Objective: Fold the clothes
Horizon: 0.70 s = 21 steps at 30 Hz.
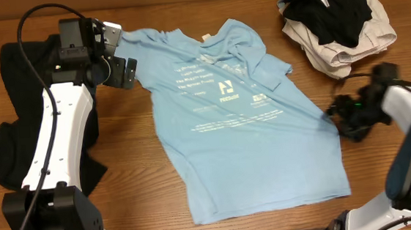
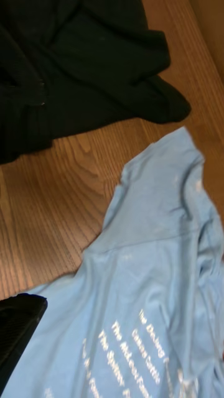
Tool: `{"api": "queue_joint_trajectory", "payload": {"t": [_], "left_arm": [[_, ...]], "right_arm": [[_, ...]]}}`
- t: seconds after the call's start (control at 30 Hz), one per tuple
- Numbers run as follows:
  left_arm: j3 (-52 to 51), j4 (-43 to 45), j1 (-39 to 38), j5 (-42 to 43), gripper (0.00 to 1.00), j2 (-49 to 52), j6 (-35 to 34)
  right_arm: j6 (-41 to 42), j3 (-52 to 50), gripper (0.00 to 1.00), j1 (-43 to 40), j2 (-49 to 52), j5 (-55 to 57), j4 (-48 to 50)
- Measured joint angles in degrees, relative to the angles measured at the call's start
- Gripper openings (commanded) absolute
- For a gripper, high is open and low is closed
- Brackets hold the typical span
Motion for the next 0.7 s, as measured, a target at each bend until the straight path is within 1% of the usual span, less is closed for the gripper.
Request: {"api": "queue_joint_trajectory", "payload": {"t": [0.13, 0.2, 0.27, 0.33, 0.43, 0.53, 0.57, 0.6, 0.7], "left_arm": [[0.0, 0.1, 0.0, 0.0, 1.0, 2.0, 0.0], [0.0, 0.9, 0.0, 0.0, 1.0, 3.8, 0.0], [0.0, 2.8, 0.0, 0.0, 1.0, 5.9, 0.0], [0.0, 6.6, 0.0, 0.0, 1.0, 8.4, 0.0], [0.1, 13.1, 0.0, 0.0, 1.0, 12.3, 0.0], [0.1, 18.3, 0.0, 0.0, 1.0, 16.1, -0.5], [0.1, 19.4, 0.0, -0.1, 0.98, 17.2, -0.7], [0.1, 20.2, 0.0, -0.1, 0.97, 18.1, -1.0], [0.1, 22.0, 0.0, -0.3, 0.93, 21.0, -1.9]], "right_arm": [[-0.9, 5.3, 0.82, -8.5, 0.2, -0.6, -4.0], [-1.2, 9.7, 0.86, -11.3, 0.2, -0.9, -8.5], [-2.0, 14.2, 0.88, -12.6, 0.2, -0.9, -13.4], [-3.1, 19.4, 0.91, -12.9, 0.1, -1.0, -17.7], [-4.6, 23.8, 0.91, -11.0, -1.4, -1.1, -21.1], [-5.5, 24.9, 0.91, -6.7, -5.0, -1.2, -22.3], [-5.7, 25.0, 0.89, -5.1, -6.2, -1.2, -22.6], [-5.9, 25.1, 0.85, -3.1, -7.6, -1.2, -23.0], [-6.3, 25.1, 0.79, 3.6, -11.2, -0.7, -24.1]]}}
